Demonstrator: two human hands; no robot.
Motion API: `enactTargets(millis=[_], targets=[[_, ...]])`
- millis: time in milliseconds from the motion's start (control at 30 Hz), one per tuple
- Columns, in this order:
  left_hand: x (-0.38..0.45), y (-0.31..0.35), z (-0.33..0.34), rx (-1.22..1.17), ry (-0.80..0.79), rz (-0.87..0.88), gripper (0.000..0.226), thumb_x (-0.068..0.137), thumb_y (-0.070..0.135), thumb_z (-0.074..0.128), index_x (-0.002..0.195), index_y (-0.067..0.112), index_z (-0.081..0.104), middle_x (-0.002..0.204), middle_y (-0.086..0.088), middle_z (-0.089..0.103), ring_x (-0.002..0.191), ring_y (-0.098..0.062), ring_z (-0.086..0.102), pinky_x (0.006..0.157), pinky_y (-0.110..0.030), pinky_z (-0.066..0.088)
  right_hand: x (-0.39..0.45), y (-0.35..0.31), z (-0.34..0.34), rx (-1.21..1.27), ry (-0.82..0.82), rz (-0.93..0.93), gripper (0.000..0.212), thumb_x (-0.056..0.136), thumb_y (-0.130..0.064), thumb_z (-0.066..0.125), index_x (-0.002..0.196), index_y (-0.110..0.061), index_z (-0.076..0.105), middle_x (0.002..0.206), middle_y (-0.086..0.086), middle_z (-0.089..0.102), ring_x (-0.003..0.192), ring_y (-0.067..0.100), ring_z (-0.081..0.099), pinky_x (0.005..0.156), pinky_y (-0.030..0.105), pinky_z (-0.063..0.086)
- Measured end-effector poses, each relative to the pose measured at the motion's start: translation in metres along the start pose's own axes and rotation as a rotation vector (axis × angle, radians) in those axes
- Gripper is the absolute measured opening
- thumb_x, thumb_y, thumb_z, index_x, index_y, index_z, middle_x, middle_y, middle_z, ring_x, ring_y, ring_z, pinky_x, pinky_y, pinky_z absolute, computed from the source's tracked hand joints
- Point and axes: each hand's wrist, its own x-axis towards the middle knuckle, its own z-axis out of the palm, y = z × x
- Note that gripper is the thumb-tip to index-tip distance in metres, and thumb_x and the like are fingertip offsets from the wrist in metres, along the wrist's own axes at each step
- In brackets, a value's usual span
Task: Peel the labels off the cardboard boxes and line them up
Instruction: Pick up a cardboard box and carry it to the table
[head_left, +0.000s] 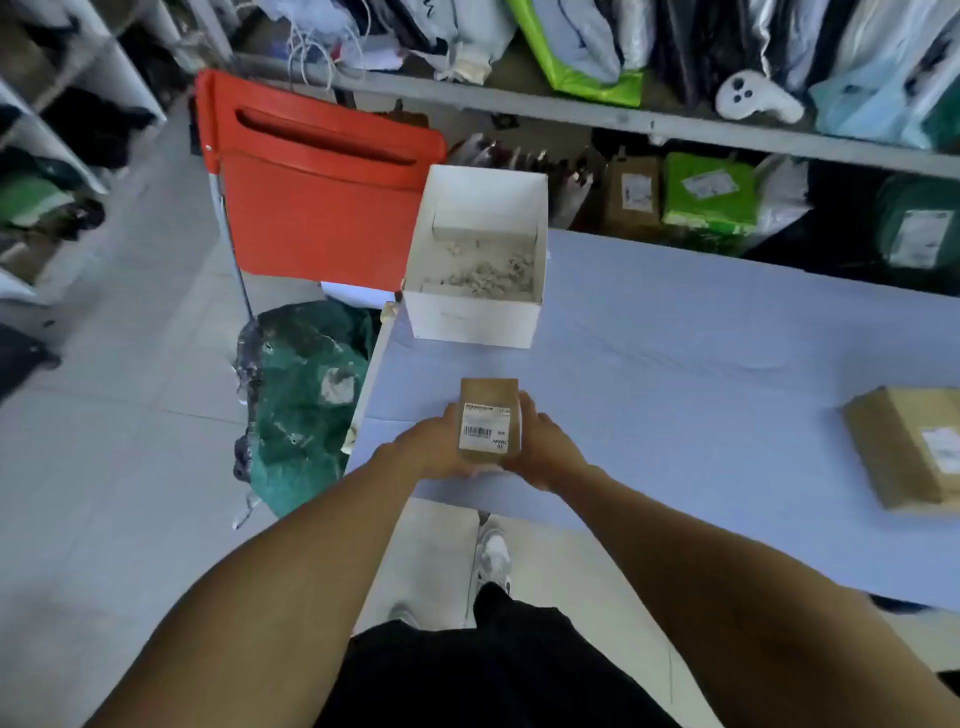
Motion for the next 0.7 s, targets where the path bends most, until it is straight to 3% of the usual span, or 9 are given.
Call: enactTargets(millis=[67,133,233,300,367,400,533,600,700], targets=[[0.008,0.002,0.002,-0.058,-0.009,-0.021,0.115,0.057,0.046,0.079,0.147,0.027,0.011,0.124,-0.007,0.061,0.107,-0.028,0.061,0.093,-0.045,0.051,0.009,-0.002,0.0,-0.019,-0.078,-0.056,0.099,0.077,-0.03,0.072,0.15,-0.024,0.005,0.128,0.013,0.049,0.11,0.033,0.056,0.086,0.04,0.049],[0.01,0.001,0.01,-0.101,-0.011,-0.05,0.12,0.057,0.044,0.079,0.148,0.034,0.001,0.123,-0.006,0.061,0.107,-0.028,0.062,0.092,-0.046,0.052,0.014,-0.002,0.008,-0.047,-0.111,-0.094,0.1,0.076,-0.029,0.075,0.15,-0.025,0.008,0.133,0.012,0.044,0.111,0.033,0.055,0.088,0.042,0.051],[0.018,-0.001,0.015,-0.132,0.112,-0.171,0.112,0.075,0.031,0.077,0.153,0.019,-0.001,0.125,-0.013,0.06,0.106,-0.031,0.062,0.092,-0.043,0.053,0.024,-0.006,0.015,-0.037,-0.047,-0.12,0.096,0.072,-0.032,0.079,0.147,-0.026,0.019,0.133,0.007,0.045,0.108,0.03,0.058,0.083,0.044,0.053],[0.017,-0.012,0.013,-0.241,0.157,-0.224,0.092,0.081,0.042,0.07,0.153,0.022,0.017,0.119,-0.011,0.064,0.102,-0.03,0.064,0.091,-0.044,0.054,0.029,-0.016,0.016,-0.068,-0.035,-0.186,0.096,0.071,-0.033,0.08,0.147,-0.025,0.022,0.135,0.003,0.046,0.112,0.027,0.057,0.086,0.041,0.052],[0.005,-0.029,0.004,-0.331,0.19,-0.227,0.068,0.08,0.066,0.057,0.134,0.025,0.052,0.108,-0.007,0.072,0.097,-0.029,0.069,0.091,-0.046,0.056,0.035,-0.036,0.016,-0.08,-0.053,-0.249,0.093,0.071,-0.031,0.079,0.147,-0.024,0.025,0.138,0.002,0.045,0.115,0.026,0.055,0.09,0.041,0.051],[-0.003,-0.039,-0.003,-0.364,0.236,-0.247,0.068,0.079,0.066,0.058,0.13,0.022,0.055,0.107,-0.008,0.072,0.097,-0.03,0.069,0.091,-0.045,0.055,0.038,-0.049,0.018,-0.089,-0.061,-0.292,0.092,0.071,-0.029,0.078,0.147,-0.023,0.026,0.139,0.003,0.045,0.115,0.027,0.055,0.091,0.042,0.05],[-0.05,-0.087,-0.031,-0.471,0.446,-0.3,0.102,0.072,0.036,0.081,0.148,0.024,0.014,0.12,-0.008,0.062,0.1,-0.031,0.064,0.082,-0.041,0.057,0.046,-0.12,0.04,-0.18,-0.117,-0.505,0.079,0.07,-0.024,0.073,0.14,-0.022,0.036,0.131,0.005,0.05,0.108,0.028,0.058,0.082,0.041,0.053],[-0.078,-0.12,-0.038,-0.518,0.493,-0.32,0.107,0.067,0.034,0.08,0.148,0.031,0.009,0.113,-0.004,0.063,0.093,-0.031,0.067,0.071,-0.044,0.06,0.046,-0.162,0.059,-0.227,-0.143,-0.6,0.074,0.071,-0.028,0.074,0.136,-0.022,0.039,0.129,0.002,0.05,0.107,0.026,0.059,0.079,0.042,0.053],[-0.127,-0.162,-0.044,-0.491,0.613,-0.397,0.092,0.073,0.032,0.075,0.143,0.026,0.017,0.11,-0.001,0.06,0.105,-0.03,0.063,0.089,-0.042,0.053,0.037,-0.22,0.092,-0.263,-0.203,-0.733,0.076,0.071,-0.031,0.076,0.136,-0.023,0.037,0.127,0.0,0.052,0.11,0.022,0.056,0.079,0.042,0.053]])
